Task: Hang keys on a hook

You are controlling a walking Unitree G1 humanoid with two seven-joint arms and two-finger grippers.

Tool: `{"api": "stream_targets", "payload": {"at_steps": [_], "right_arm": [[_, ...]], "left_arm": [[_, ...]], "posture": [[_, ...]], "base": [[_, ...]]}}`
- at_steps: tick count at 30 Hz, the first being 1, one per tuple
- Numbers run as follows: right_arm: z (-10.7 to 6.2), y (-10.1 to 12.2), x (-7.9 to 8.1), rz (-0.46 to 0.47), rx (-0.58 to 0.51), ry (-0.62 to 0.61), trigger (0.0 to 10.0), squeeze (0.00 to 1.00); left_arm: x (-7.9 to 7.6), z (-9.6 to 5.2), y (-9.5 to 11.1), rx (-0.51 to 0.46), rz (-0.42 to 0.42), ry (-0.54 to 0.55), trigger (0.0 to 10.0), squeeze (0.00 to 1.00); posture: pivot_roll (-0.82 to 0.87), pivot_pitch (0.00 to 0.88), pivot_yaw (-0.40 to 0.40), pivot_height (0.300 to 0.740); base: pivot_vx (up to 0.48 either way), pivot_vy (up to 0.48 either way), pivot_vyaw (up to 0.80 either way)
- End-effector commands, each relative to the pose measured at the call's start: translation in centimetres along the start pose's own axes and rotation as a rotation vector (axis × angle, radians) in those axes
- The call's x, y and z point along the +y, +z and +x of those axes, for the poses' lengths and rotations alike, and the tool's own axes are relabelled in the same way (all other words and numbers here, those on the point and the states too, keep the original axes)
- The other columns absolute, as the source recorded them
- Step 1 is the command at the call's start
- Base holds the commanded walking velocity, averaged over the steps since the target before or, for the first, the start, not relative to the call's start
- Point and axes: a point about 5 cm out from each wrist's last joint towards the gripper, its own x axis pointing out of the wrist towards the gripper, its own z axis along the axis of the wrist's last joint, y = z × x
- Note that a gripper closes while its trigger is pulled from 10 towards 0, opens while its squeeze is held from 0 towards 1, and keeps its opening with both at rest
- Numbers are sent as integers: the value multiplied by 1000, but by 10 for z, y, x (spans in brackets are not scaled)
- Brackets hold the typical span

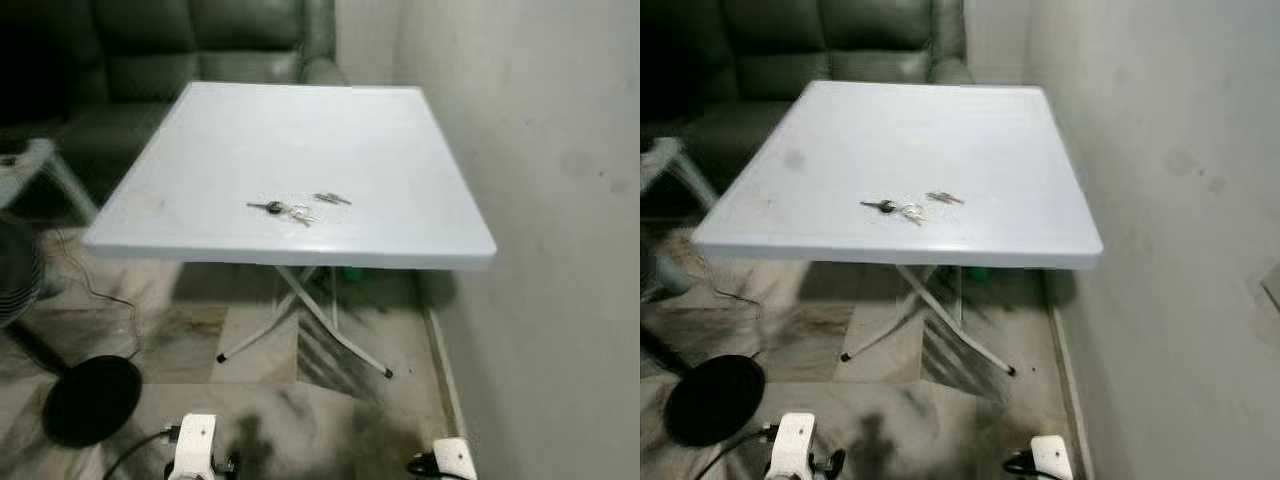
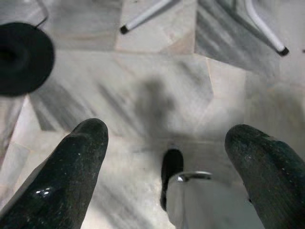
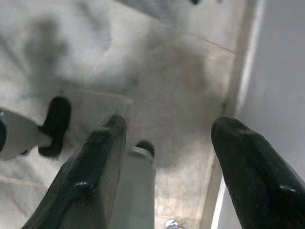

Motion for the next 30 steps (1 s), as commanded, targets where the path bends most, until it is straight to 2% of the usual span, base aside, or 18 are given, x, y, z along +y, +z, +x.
{"api": "stream_targets", "payload": {"at_steps": [1,3,8,10,15,17,19,20,25,28,30], "right_arm": [[-1,-3,-3,45,2,-4,10000,0],[-1,-3,-3,52,-4,-4,10000,0],[0,7,-3,61,-57,16,10000,0],[2,27,-4,60,-151,33,10000,0],[2,55,-5,57,-286,58,10000,0],[1,77,-4,50,-396,81,10000,0],[-1,88,-4,50,-461,95,10000,0],[-4,100,-3,53,-531,106,10000,0],[-16,130,1,50,-722,144,10000,0],[-29,151,4,44,-851,160,10000,0],[-43,168,6,31,-955,168,10000,0]], "left_arm": [[-2,-1,-5,16,10,-10,10000,0],[-3,-1,-3,8,12,-14,10000,0],[-6,3,17,-83,0,-38,10000,0],[-8,6,40,-189,3,-68,10000,0],[-6,6,65,-313,-25,-84,10000,0],[-6,5,84,-408,-34,-98,10000,0],[-6,3,94,-464,-46,-107,10000,0],[-6,1,107,-531,-54,-114,10000,0],[-9,-10,136,-708,-75,-147,10000,0],[-11,-21,156,-820,-89,-155,10000,0],[-12,-32,170,-895,-99,-158,10000,0]], "posture": [[15,0,13,740],[15,0,13,740],[15,0,14,740],[14,0,14,740],[9,0,16,740],[8,0,18,740],[8,0,19,740],[8,0,19,740],[4,0,22,740],[3,0,23,740],[3,0,24,740]], "base": [[0,0,0],[0,0,0],[0,0,0],[0,0,0],[0,0,0],[0,0,0],[0,0,0],[0,0,0],[0,0,0],[0,0,0],[0,0,0]]}}
